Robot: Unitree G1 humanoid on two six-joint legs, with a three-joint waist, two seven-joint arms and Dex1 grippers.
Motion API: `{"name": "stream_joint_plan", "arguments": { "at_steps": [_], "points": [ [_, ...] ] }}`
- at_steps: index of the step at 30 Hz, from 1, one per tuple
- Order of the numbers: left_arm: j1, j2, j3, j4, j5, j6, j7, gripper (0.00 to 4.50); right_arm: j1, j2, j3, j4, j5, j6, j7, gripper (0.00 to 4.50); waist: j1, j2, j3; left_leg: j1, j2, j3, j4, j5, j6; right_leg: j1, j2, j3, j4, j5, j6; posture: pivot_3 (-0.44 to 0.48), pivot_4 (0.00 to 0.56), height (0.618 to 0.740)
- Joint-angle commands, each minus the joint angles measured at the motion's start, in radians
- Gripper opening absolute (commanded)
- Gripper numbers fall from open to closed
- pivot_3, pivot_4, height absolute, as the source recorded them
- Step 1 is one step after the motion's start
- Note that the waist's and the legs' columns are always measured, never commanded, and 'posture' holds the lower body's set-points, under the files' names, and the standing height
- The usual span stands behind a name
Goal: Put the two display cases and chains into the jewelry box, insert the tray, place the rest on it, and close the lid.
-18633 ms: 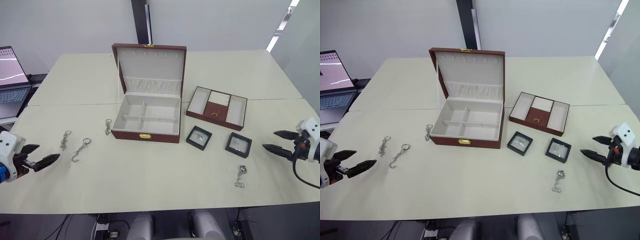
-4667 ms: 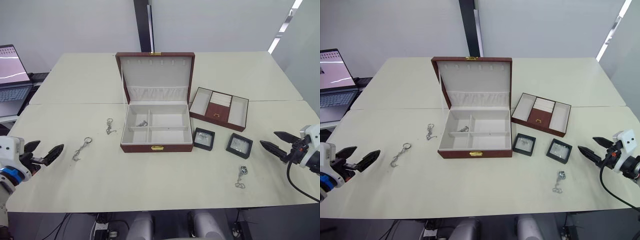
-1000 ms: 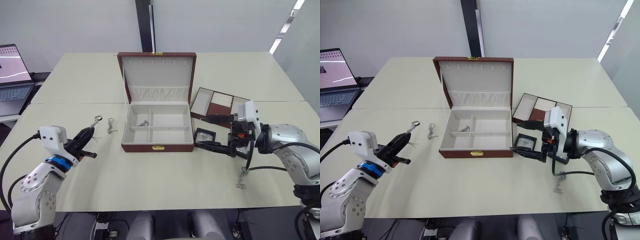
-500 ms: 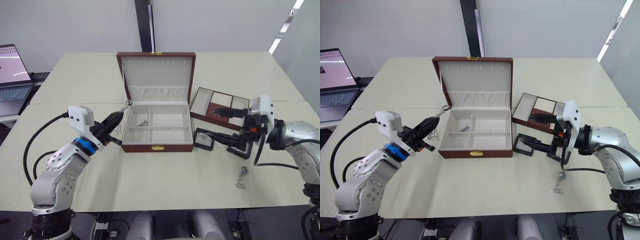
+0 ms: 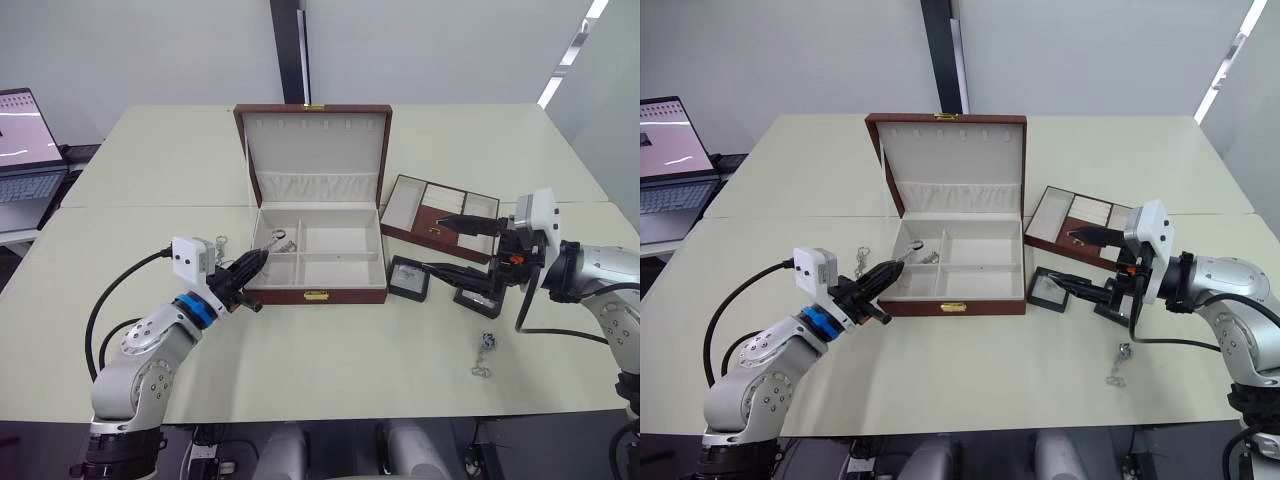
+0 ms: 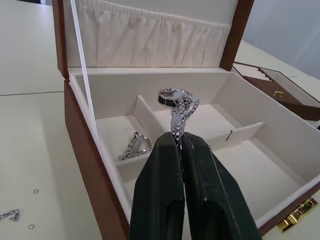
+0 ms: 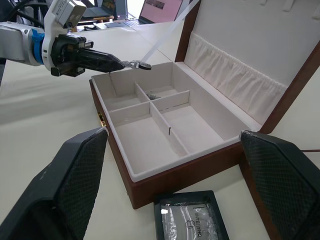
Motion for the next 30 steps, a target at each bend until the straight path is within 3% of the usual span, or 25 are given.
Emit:
{"name": "stream_joint_plan", "arguments": {
  "at_steps": [1,12,15,27,30],
  "points": [
    [0.01,-0.005,0.003,-0.026,0.004,-0.023,-0.007,0.03,-0.005,-0.011,-0.021,-0.026,0.014,-0.003,0.003,4.5,0.0,0.0,0.0,0.0,0.0,0.0,0.0,0.0,0.0,0.0,0.0,0.0,0.0,0.0,0.0,0.0,0.15,0.74],
    [0.023,-0.009,0.005,-0.025,0.002,-0.033,-0.02,0.03,-0.01,-0.005,-0.01,-0.017,0.008,-0.009,0.007,4.5,0.0,0.0,0.0,0.0,0.0,0.0,0.0,0.0,0.0,0.0,0.0,0.0,0.0,0.0,0.0,0.0,0.15,0.74],
    [0.012,-0.013,0.002,-0.023,-0.004,-0.033,-0.025,0.65,-0.01,-0.004,-0.01,-0.017,0.008,-0.01,0.007,4.5,0.0,0.0,0.0,0.0,0.0,0.0,0.0,0.0,0.0,0.0,0.0,0.0,0.0,0.0,0.0,0.0,0.15,0.74],
    [-0.003,-0.023,0.005,-0.027,-0.014,-0.022,-0.04,4.41,0.001,-0.006,-0.019,-0.02,0.007,-0.01,0.0,4.5,0.0,0.0,0.0,0.0,0.0,0.0,0.0,0.0,0.0,0.0,0.0,0.0,0.0,0.0,0.0,0.0,0.15,0.74],
    [0.0,-0.02,0.009,-0.031,-0.027,-0.013,-0.048,4.47,0.003,-0.007,-0.022,-0.014,0.007,-0.01,0.001,4.5,0.0,0.0,0.0,0.0,0.0,0.0,0.0,0.0,0.0,0.0,0.0,0.0,0.0,0.0,0.0,0.0,0.15,0.74]
  ]
}}
